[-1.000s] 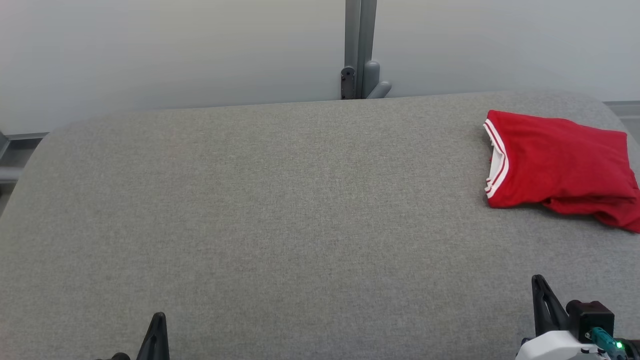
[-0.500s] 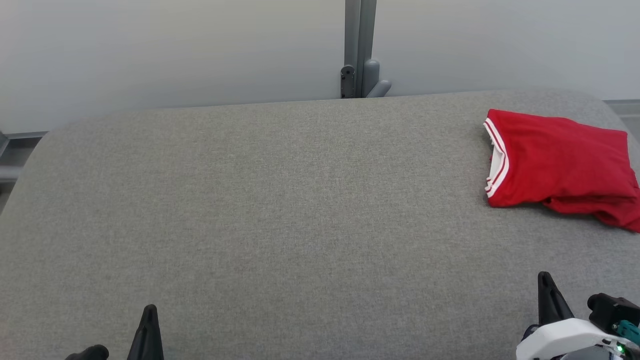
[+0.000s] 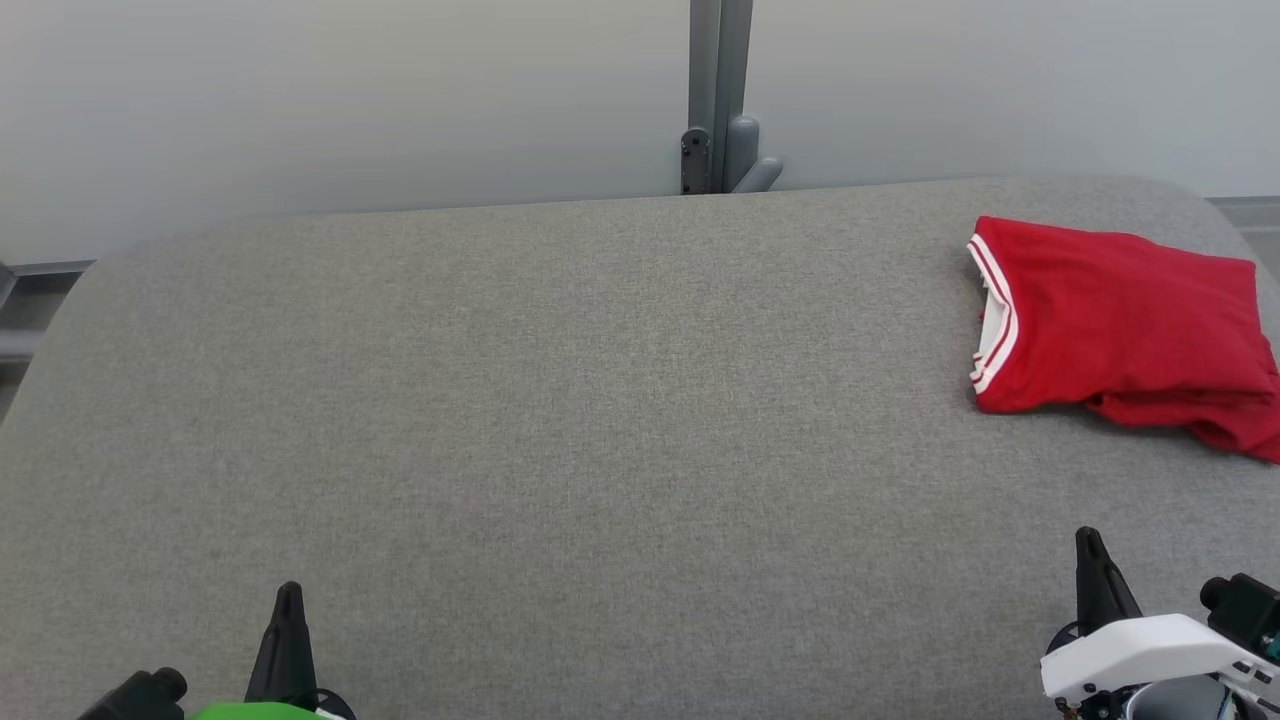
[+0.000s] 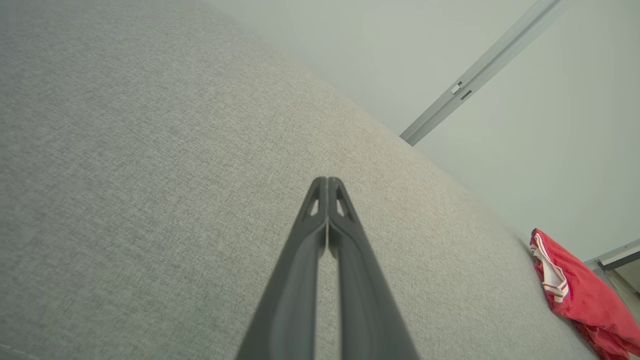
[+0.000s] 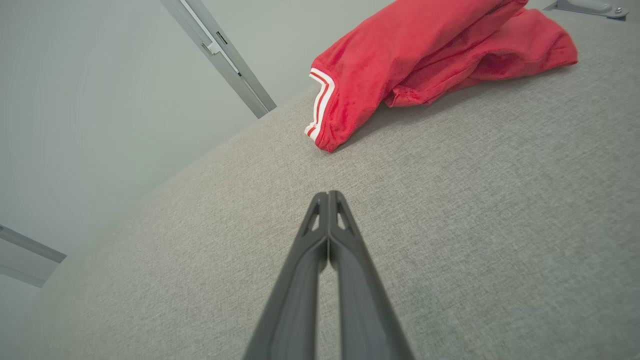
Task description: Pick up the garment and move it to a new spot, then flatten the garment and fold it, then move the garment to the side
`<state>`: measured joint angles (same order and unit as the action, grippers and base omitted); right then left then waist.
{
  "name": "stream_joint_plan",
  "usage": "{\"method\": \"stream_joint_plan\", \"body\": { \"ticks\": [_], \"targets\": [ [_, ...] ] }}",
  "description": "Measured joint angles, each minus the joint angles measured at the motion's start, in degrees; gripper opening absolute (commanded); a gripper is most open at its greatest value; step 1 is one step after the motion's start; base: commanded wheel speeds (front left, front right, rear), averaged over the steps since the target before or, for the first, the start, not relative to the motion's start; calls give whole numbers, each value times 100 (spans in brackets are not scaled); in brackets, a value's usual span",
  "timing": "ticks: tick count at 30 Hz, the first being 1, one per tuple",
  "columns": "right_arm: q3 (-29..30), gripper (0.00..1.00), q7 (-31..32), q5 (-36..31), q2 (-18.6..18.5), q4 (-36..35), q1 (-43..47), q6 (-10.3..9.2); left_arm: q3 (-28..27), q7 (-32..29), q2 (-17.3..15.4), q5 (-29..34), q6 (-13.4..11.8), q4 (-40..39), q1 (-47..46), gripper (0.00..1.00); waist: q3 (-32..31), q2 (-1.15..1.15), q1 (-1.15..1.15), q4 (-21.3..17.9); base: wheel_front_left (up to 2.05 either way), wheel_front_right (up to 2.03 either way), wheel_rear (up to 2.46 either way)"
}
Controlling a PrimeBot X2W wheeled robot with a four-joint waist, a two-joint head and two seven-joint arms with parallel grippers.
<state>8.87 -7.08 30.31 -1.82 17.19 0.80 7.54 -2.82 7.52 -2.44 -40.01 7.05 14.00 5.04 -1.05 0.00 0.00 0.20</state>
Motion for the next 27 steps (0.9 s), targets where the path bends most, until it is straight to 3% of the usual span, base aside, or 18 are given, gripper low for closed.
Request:
{"method": "stream_joint_plan", "body": {
  "ticks": [27],
  "targets": [
    [-44, 0, 539, 2354, -33, -100, -244, -1, -97, -527, -3, -2005, 1, 42, -448, 0, 36, 0, 0, -6, 0, 0, 0]
  ]
}}
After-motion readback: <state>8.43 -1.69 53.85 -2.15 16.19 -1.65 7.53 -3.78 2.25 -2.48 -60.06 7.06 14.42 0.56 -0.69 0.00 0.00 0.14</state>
